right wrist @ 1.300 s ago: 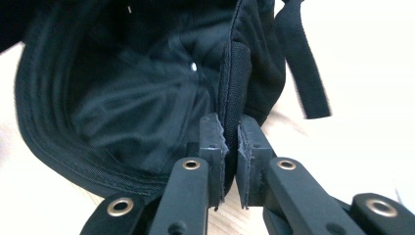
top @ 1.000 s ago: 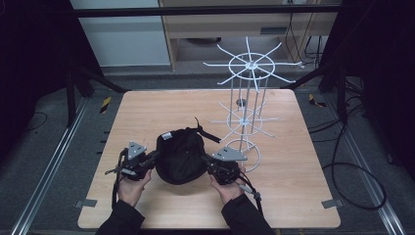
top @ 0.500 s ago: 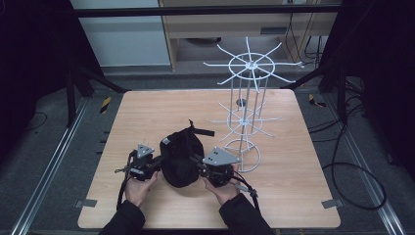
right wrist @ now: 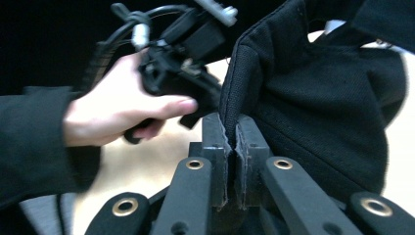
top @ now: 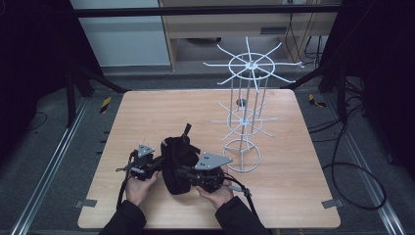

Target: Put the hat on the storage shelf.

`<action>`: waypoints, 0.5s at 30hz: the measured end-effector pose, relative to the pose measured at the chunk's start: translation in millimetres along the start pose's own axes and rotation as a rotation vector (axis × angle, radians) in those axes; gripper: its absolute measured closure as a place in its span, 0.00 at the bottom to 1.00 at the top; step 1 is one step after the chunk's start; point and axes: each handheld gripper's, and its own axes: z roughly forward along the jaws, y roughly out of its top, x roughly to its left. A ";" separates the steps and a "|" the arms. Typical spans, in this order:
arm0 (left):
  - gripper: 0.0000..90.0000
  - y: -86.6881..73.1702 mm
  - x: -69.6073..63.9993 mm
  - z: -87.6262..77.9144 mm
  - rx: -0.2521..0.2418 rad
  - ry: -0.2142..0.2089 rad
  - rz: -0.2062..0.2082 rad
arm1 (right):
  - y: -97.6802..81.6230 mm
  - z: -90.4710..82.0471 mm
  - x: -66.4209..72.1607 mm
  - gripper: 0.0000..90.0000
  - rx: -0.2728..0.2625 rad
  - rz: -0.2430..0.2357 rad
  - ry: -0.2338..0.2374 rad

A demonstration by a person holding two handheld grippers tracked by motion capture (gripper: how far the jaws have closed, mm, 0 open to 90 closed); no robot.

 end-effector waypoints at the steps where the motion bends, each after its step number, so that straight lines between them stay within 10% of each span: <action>1: 0.89 -0.3 0.9 0.6 0.000 -0.002 -0.005 | -0.9 1.9 0.6 0.95 0.011 -0.001 0.018; 15: 0.89 -1.1 10.7 4.3 0.011 -0.039 0.004 | -11.9 27.6 12.7 0.95 0.168 -0.046 0.147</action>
